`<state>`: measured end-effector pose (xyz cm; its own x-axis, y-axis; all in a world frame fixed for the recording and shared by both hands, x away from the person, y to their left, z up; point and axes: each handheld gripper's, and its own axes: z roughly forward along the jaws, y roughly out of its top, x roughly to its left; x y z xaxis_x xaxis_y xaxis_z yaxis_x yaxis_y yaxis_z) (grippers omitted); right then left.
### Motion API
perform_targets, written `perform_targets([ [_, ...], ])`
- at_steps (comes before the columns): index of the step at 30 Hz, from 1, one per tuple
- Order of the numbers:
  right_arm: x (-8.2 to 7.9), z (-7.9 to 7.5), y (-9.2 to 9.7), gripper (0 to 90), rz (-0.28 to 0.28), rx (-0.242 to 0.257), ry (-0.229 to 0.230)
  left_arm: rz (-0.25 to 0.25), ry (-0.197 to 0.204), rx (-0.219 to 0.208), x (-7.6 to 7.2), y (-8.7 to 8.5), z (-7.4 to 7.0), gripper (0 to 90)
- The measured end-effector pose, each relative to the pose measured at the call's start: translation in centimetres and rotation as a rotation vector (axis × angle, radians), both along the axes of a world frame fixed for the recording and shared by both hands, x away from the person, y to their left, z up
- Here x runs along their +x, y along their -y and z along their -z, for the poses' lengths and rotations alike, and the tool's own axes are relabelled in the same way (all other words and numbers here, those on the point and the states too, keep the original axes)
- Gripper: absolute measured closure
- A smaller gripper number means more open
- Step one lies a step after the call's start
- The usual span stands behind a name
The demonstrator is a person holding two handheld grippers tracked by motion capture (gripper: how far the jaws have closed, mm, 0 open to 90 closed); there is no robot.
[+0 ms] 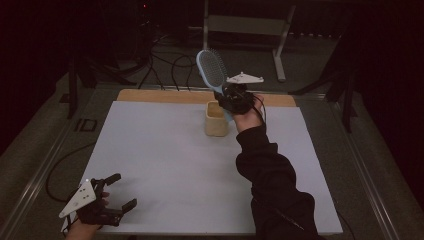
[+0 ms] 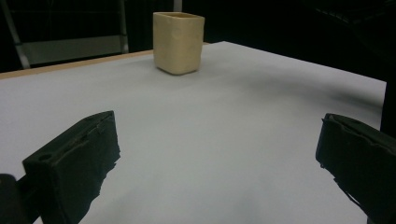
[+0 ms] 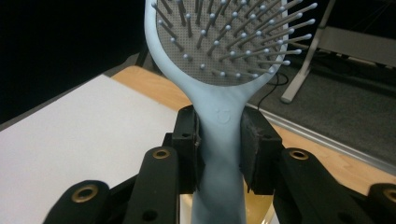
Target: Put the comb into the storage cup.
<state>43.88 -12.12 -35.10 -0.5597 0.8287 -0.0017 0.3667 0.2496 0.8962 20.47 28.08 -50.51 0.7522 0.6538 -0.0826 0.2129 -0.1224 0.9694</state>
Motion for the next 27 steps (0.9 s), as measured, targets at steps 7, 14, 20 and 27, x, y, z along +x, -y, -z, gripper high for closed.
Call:
perform_targets([
  [7, 0.4, -0.6, -0.2, 70.3, -0.008, 0.019, 0.025, 0.002, 0.0, -0.002, 0.0, 0.0, 0.0, 0.0],
  [14, 1.0, -0.6, -0.3, 70.3, -0.053, 0.083, 0.073, 0.001, -0.001, -0.009, 0.0, 0.0, 0.0, 0.0],
  [20, 1.8, -0.2, -0.2, 70.3, -0.07, 0.132, 0.102, 0.0, 0.0, -0.012, 0.0, -0.1, 0.0, 0.0],
  [27, 2.8, 0.6, -0.3, 70.3, -0.092, 0.157, 0.136, 0.001, 0.002, -0.01, 0.0, -0.2, 0.0, 0.0],
])
